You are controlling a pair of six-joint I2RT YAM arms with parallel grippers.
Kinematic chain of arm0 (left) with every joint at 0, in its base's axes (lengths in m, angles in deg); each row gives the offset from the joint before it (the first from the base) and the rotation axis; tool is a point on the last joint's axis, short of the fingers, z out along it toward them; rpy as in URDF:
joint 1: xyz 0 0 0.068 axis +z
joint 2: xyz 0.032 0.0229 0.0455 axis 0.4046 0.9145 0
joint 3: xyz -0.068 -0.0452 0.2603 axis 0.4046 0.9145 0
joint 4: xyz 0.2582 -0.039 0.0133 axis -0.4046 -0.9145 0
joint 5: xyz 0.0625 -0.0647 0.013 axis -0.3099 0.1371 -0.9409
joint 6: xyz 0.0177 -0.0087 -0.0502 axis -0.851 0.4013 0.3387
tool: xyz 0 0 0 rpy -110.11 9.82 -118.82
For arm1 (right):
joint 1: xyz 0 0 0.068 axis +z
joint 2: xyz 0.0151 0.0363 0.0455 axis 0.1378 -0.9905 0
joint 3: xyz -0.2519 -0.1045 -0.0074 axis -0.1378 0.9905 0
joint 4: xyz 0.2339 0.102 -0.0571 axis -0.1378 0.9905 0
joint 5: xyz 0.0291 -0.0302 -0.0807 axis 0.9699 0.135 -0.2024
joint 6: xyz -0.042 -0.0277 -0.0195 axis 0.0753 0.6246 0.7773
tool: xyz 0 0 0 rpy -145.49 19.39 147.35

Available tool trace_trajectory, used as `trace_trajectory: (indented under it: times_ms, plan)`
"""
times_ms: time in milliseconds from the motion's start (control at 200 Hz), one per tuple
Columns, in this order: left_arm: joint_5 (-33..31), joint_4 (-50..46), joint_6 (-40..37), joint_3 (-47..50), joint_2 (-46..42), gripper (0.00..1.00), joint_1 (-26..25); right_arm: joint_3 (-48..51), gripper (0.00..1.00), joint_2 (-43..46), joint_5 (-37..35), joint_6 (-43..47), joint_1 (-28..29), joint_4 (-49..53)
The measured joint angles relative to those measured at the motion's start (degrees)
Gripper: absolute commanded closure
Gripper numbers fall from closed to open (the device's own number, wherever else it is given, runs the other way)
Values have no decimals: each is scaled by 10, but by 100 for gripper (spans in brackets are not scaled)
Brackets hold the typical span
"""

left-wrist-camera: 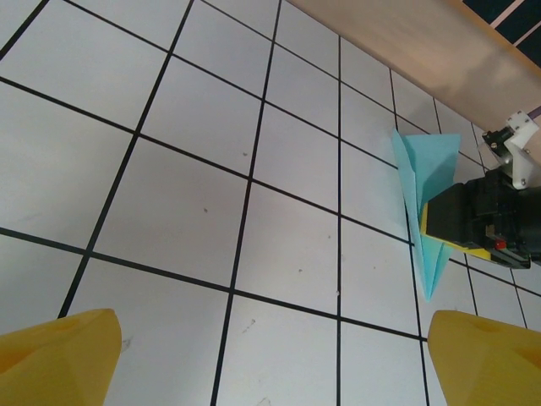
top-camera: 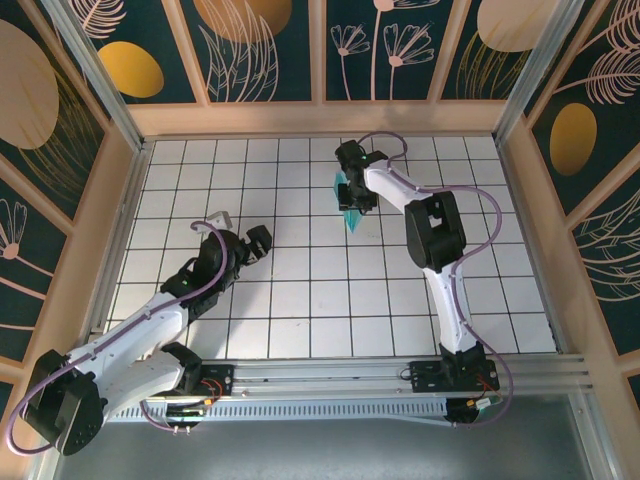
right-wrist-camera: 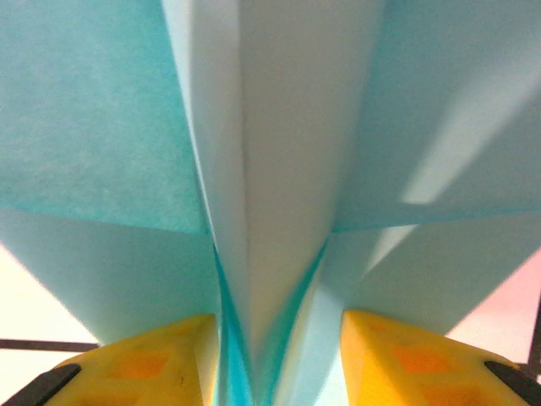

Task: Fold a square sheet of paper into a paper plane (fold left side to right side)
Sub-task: Place the paper plane at the top-center of the table.

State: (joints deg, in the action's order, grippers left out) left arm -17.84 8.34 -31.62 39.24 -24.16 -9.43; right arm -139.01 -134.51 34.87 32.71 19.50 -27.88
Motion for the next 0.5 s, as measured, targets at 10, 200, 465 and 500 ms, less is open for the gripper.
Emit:
trace_trajectory:
  times_ms: [10,200,465,500]
  plan:
    - [0,0,-1,0,0,7,0,1,57,1,0,0,0,0]
    - [0,-1,-3,-2,0,6,0,16,57,20,0,0,1,-2]
    - [-4,-4,-6,-5,0,1,0,61,47,75,0,0,13,-10]
    - [-5,-5,-8,-7,0,1,1,73,45,90,0,-1,15,-14]
